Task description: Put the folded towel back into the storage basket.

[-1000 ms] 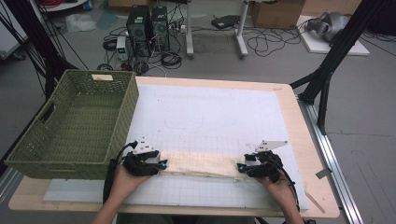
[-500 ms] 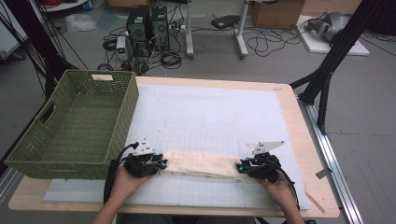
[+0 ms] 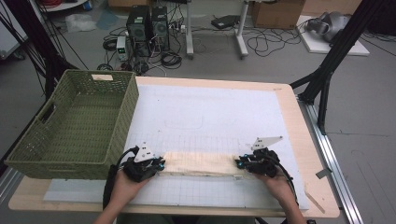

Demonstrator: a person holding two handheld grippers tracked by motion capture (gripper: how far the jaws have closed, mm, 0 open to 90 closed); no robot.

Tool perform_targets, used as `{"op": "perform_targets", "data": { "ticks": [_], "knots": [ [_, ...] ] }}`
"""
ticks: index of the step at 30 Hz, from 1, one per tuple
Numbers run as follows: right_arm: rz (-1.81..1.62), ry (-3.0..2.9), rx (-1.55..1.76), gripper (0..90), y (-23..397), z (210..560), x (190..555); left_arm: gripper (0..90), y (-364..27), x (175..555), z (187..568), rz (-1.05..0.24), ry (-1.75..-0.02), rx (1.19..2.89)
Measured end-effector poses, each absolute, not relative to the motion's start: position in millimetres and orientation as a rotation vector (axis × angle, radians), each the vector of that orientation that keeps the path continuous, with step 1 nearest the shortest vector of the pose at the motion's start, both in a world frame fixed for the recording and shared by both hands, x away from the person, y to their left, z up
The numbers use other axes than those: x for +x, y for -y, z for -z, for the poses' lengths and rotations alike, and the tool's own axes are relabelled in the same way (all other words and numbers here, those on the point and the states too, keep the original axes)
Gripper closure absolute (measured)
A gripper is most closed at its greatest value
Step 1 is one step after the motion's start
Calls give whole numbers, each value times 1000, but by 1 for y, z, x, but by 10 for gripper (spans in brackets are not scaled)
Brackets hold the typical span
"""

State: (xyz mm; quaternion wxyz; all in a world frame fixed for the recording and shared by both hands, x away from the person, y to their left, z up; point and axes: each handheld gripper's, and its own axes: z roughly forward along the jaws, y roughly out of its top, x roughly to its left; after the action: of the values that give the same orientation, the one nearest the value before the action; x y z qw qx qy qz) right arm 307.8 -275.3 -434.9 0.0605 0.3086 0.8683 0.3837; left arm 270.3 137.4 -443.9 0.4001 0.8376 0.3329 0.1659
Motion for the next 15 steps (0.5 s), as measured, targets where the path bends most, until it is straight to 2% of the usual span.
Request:
{"op": "perform_targets", "data": {
  "ticks": [9,15],
  "knots": [
    [-1176,-2638,891,794,251,426,332,814,-153,249,438,-480,-892,2135],
    [-1179,-2649,887,790,235,425,346,813,-162,240,439,-472,-907,2132]
  ]
}}
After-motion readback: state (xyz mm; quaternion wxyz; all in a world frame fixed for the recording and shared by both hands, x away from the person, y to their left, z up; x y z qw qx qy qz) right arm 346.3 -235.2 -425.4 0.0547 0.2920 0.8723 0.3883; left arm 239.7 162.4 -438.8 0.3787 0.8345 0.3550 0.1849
